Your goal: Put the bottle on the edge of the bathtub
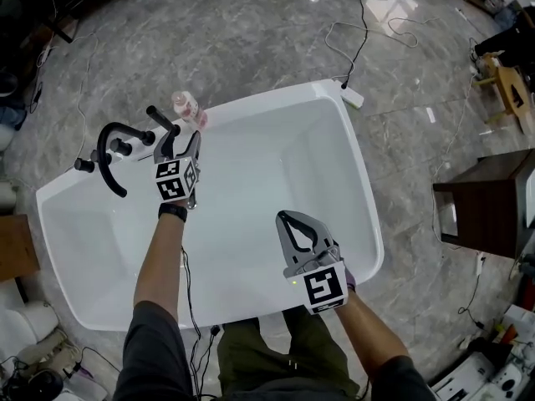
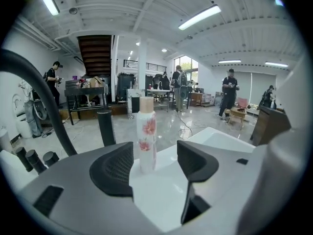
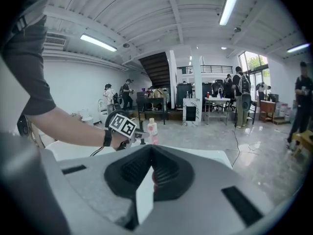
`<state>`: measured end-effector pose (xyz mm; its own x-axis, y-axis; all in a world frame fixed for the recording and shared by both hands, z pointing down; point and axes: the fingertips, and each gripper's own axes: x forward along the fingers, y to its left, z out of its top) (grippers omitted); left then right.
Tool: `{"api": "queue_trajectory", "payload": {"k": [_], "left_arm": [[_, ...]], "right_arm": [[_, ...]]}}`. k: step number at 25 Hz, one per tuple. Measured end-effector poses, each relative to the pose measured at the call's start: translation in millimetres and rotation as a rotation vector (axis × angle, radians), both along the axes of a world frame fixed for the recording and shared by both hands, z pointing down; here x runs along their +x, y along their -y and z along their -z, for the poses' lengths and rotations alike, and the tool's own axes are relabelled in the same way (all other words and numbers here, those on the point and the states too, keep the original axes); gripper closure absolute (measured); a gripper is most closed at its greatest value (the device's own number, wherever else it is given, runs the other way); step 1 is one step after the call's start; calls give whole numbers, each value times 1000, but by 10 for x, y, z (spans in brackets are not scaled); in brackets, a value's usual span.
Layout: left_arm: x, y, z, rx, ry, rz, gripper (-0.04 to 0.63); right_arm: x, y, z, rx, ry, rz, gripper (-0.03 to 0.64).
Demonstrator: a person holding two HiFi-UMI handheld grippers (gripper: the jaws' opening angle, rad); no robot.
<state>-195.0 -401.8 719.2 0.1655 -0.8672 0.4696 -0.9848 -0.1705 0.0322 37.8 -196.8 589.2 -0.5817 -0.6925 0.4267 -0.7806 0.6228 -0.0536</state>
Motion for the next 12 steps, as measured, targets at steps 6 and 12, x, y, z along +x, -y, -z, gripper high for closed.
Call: {"api": "queue_trajectory", "payload": {"k": [6,12], "left_arm": [[71,-543,544,7,-21,-27,357],[223,-1107,1236,29,-53,-32,396]], "right_arm": [[-134,-79,463,27,26,7,615],[-164,-350,957,41,48,12,615]]}}
